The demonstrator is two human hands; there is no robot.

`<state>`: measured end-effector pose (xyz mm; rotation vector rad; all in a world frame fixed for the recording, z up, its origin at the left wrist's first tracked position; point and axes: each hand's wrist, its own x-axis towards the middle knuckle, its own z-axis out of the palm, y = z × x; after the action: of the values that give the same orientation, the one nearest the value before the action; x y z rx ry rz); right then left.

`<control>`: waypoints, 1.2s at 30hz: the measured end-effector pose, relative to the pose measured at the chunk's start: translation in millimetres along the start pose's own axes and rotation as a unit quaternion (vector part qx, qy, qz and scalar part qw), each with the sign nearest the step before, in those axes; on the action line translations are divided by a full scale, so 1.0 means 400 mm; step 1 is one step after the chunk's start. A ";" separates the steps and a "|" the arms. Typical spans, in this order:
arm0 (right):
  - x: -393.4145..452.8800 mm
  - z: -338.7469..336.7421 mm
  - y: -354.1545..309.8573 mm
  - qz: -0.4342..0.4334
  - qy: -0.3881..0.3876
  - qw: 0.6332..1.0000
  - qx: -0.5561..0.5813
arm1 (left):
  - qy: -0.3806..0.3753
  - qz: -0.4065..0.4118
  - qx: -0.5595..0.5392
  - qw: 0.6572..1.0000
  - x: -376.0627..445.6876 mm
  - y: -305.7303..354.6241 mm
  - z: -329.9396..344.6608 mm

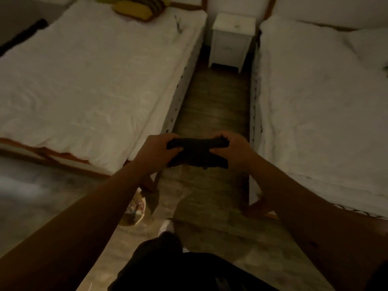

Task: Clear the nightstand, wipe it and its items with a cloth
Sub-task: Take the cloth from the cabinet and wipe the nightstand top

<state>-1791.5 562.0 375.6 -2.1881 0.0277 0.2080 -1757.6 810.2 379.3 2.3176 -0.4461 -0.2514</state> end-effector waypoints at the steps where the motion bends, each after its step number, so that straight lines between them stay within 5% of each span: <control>1: 0.045 -0.005 -0.003 0.004 0.019 1.000 0.001 | -0.005 0.005 -0.004 1.000 0.064 -0.008 -0.018; 15: 0.514 -0.154 0.008 0.070 0.139 0.988 0.021 | -0.043 0.084 0.016 0.995 0.690 -0.039 -0.108; 36: 1.488 -0.725 0.154 0.030 0.167 0.986 -0.005 | 0.026 0.061 0.013 0.998 1.792 0.070 -0.118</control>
<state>-1170.4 325.4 397.0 -2.2118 0.2818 -0.1266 -1090.2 543.3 398.4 2.3066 -0.5646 -0.1255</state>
